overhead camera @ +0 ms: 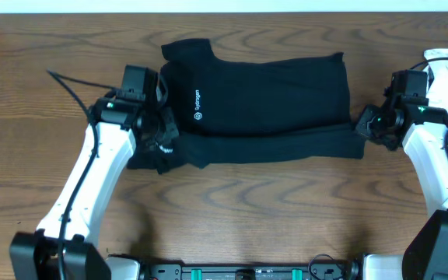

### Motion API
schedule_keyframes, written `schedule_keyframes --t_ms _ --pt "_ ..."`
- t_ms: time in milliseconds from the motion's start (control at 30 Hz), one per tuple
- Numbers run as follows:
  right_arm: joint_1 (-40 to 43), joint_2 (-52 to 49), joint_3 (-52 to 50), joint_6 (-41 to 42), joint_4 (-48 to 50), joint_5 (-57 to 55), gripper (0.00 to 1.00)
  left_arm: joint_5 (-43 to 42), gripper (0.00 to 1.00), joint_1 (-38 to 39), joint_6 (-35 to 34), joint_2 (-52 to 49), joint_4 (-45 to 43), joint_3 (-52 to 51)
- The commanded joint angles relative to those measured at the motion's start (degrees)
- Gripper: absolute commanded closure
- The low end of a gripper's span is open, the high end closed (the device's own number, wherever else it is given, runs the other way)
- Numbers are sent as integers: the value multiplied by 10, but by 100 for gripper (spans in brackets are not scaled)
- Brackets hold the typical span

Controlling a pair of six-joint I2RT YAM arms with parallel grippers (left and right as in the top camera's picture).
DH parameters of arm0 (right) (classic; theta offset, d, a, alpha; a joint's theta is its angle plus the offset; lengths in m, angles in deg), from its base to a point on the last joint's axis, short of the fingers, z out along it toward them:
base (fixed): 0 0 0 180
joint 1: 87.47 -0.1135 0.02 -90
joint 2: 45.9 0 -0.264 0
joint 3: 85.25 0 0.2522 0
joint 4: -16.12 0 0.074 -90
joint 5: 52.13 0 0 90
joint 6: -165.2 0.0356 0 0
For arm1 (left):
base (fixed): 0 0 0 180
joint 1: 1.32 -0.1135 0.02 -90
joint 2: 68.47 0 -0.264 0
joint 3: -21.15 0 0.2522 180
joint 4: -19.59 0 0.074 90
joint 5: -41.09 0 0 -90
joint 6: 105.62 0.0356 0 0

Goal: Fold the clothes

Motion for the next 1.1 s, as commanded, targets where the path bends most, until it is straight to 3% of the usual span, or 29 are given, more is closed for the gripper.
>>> schedule_keyframes --t_ms 0,300,633,833,900,933,1067 --pt "-4 -2 11 7 13 -4 99 26 94 1 17 -15 -19 18" --pt "-24 -76 11 -5 64 -5 99 101 94 1 17 -28 -60 18" --pt "-44 -183 11 -52 147 -2 95 103 94 1 17 -74 -77 18" --pt "-53 -192 11 -64 196 -2 87 104 94 1 17 -104 -112 18" --pt "-53 -188 12 -64 212 -2 76 110 93 1 17 -107 -119 18" --pt "-53 -186 12 -65 219 -2 66 116 89 1 17 -108 -122 18" --pt "-54 -176 15 -87 233 2 29 128 42 1 32 -106 -133 18"
